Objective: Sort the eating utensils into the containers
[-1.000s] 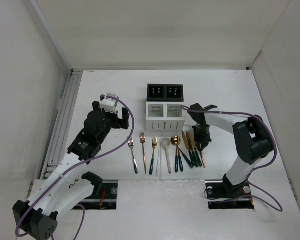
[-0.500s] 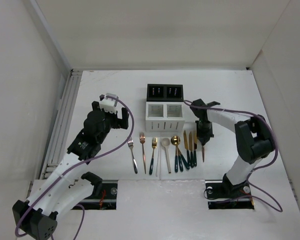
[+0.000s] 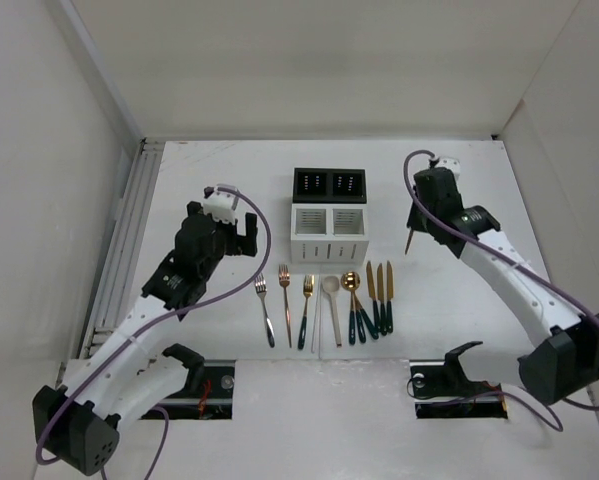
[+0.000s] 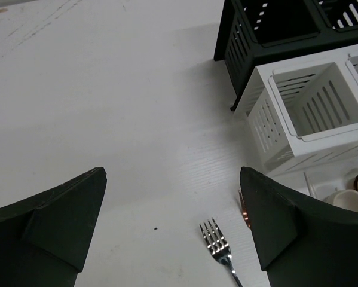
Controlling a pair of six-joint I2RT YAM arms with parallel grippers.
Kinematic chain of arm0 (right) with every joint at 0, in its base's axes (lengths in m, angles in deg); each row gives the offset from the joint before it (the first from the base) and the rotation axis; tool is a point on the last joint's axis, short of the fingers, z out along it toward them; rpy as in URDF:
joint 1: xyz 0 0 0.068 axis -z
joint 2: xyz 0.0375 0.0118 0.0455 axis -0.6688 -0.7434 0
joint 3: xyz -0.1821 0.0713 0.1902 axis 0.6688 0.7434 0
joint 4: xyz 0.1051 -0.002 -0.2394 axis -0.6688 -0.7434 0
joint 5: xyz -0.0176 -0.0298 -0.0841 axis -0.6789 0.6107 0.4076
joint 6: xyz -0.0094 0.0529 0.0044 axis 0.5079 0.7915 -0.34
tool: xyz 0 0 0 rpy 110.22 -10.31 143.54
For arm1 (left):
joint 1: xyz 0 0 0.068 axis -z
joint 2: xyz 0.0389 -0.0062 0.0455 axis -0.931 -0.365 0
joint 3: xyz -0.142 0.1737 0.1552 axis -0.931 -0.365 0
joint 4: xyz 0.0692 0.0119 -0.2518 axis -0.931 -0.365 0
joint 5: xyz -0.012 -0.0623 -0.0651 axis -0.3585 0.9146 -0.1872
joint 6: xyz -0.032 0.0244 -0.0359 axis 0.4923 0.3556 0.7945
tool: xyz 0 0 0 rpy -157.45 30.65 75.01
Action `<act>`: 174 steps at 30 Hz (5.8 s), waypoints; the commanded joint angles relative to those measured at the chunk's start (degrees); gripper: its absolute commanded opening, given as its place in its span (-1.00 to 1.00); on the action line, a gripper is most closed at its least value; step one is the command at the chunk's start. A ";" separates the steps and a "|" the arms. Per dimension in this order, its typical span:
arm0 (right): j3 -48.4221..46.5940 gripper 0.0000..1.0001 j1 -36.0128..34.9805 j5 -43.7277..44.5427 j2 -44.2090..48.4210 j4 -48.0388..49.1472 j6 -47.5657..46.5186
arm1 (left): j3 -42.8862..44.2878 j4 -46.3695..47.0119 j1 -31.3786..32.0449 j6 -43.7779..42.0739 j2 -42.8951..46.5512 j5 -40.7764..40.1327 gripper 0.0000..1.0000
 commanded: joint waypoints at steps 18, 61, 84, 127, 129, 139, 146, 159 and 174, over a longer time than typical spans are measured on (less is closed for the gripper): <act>-10.39 -1.00 -7.38 -12.46 -21.32 61.79 -23.65 | 5.69 4.79 -12.59 3.33 -9.34 6.54 0.83; -5.03 0.57 -7.29 1.94 -7.46 49.58 -12.67 | 6.30 0.94 -14.26 -1.58 -11.01 13.38 0.68; -3.80 1.00 -26.88 27.00 4.68 4.51 18.23 | 5.69 -21.22 5.34 29.08 -19.19 1.35 0.33; 3.23 1.00 -26.89 32.18 21.02 -2.37 18.01 | -5.82 -19.74 12.90 38.14 -29.11 5.48 -0.54; 3.23 1.00 -26.89 32.89 21.03 -2.90 18.01 | -5.82 -19.74 12.90 38.67 -29.73 6.01 -0.64; 4.46 1.00 -26.89 38.34 24.36 -2.28 14.49 | -5.82 -19.82 12.90 38.67 -31.49 5.48 -1.00; 5.07 1.00 -26.89 38.34 24.90 -0.53 13.09 | 0.32 -22.98 12.37 33.66 -25.96 4.08 -1.00; 4.46 1.00 -26.89 37.73 21.29 9.40 6.24 | 5.42 -22.37 10.00 30.94 -18.40 -0.30 -1.00; 0.24 1.00 -12.21 19.36 10.84 21.79 -2.38 | 30.81 6.35 3.67 7.04 -26.11 -6.39 -1.00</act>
